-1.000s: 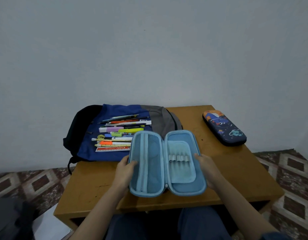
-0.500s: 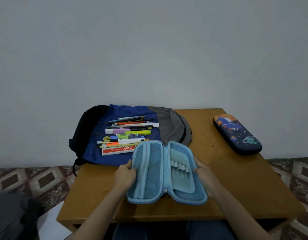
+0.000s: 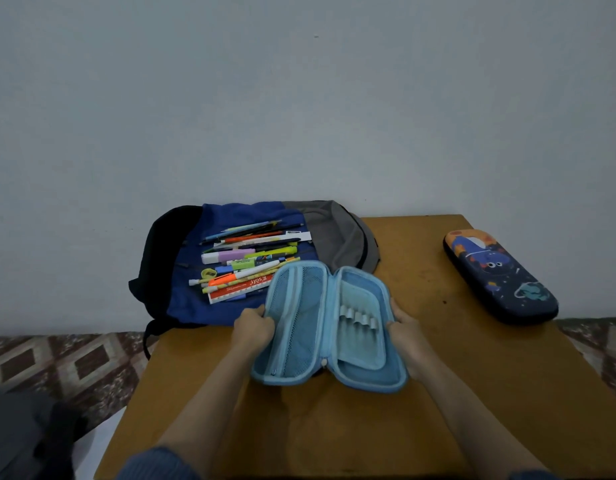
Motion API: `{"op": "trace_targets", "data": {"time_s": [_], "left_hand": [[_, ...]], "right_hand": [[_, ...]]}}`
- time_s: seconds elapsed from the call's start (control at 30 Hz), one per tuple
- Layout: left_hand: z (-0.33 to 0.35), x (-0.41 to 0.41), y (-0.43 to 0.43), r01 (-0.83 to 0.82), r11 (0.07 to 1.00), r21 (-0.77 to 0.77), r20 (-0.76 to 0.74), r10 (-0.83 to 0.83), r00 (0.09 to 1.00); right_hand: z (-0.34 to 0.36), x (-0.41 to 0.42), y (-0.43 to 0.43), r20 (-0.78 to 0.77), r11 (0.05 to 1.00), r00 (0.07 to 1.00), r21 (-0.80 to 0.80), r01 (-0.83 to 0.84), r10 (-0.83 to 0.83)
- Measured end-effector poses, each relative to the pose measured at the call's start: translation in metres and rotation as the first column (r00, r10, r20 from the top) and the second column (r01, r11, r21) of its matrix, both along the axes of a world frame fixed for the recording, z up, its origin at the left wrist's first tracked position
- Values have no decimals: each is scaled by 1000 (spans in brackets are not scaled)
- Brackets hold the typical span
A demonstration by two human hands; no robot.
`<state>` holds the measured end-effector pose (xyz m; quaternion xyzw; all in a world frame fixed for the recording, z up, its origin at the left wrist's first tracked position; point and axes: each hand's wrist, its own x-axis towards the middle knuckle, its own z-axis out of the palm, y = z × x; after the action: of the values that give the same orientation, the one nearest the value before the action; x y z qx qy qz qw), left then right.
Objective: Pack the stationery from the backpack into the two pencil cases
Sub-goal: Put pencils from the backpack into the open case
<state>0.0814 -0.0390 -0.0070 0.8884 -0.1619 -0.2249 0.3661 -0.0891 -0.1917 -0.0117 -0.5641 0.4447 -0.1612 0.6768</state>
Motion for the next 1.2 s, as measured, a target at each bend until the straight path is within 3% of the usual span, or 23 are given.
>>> {"op": "trace_targets", "data": {"time_s": [0.2,0.33,0.43,0.73,1.03,1.2], "left_hand": [[-9,2,6,53,997,57,74,-57,996],[-1,-12,18,107,986,126,151,-126,981],[2,-31,29,106,990,97,179,-122,976],[-3,-90,51,298,952,65,94,-304,948],[-11,-89,47,271,927,260,225,-331,916],[-13,-75,39,294,933,207,288,-345,893]], "right_hand": [[0,-7,3,41,998,999,-64,5,-2],[0,-27,5,40,959,999,-285,3,8],[4,-45,5,24,944,999,-329,-16,26],[7,-95,3,-263,923,965,-371,-105,4],[2,-92,8,-337,810,939,-568,-143,-70],[-2,-78,-2,-362,790,924,-598,-131,-121]]}}
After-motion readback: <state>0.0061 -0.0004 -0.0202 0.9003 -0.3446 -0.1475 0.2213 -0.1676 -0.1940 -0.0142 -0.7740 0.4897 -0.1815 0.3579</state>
